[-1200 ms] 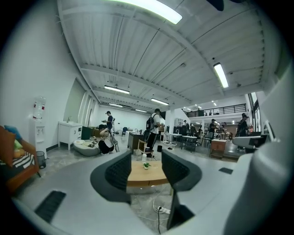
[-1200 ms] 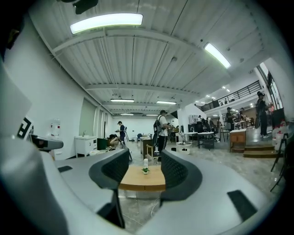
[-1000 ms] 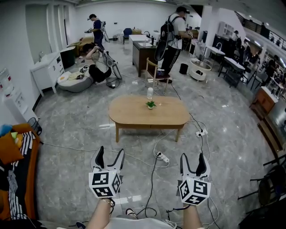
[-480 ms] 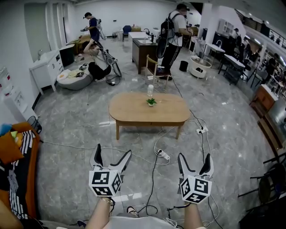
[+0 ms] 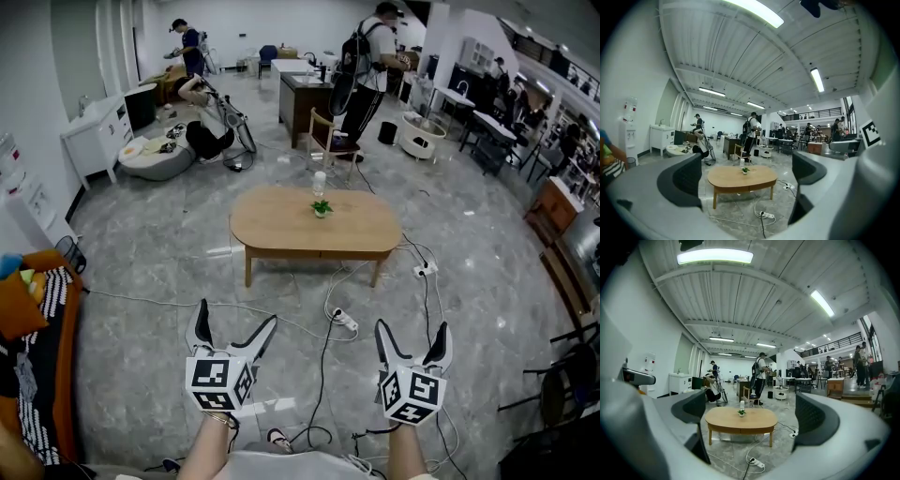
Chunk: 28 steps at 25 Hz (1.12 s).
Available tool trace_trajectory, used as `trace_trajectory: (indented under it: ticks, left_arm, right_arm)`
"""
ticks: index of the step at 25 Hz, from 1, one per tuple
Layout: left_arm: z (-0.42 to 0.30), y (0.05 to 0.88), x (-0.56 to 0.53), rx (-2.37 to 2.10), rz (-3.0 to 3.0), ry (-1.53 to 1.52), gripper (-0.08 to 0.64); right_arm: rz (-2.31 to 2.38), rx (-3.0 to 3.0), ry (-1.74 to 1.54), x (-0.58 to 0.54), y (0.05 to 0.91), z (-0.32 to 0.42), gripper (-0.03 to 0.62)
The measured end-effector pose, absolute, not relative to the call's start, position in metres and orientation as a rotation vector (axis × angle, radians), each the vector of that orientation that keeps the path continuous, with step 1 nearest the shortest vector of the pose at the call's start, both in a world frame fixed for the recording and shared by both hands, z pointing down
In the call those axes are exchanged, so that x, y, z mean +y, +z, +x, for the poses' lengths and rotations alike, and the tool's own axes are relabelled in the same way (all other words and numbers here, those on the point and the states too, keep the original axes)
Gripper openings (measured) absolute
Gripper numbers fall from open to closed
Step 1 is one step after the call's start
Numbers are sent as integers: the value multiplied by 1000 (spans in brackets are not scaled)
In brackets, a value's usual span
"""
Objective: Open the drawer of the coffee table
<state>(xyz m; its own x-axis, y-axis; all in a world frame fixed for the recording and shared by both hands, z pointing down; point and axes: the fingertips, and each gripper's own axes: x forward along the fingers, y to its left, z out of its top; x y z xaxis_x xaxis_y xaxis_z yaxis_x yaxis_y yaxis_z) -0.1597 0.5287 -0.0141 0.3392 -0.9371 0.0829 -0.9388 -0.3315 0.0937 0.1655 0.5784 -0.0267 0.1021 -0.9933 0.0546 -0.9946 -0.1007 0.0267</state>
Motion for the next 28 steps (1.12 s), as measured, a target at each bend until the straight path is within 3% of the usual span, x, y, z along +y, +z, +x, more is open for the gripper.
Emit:
trace_trajectory:
  ticks: [16, 28]
  left_arm:
    - [-222, 22, 494, -1727, 2377, 62, 577]
    - [-230, 33, 424, -1739, 2349, 88, 577]
  right_arm:
    - [2313, -1990, 124, 555, 1, 140, 588]
    - [2300, -1989, 147, 472, 8, 138, 588]
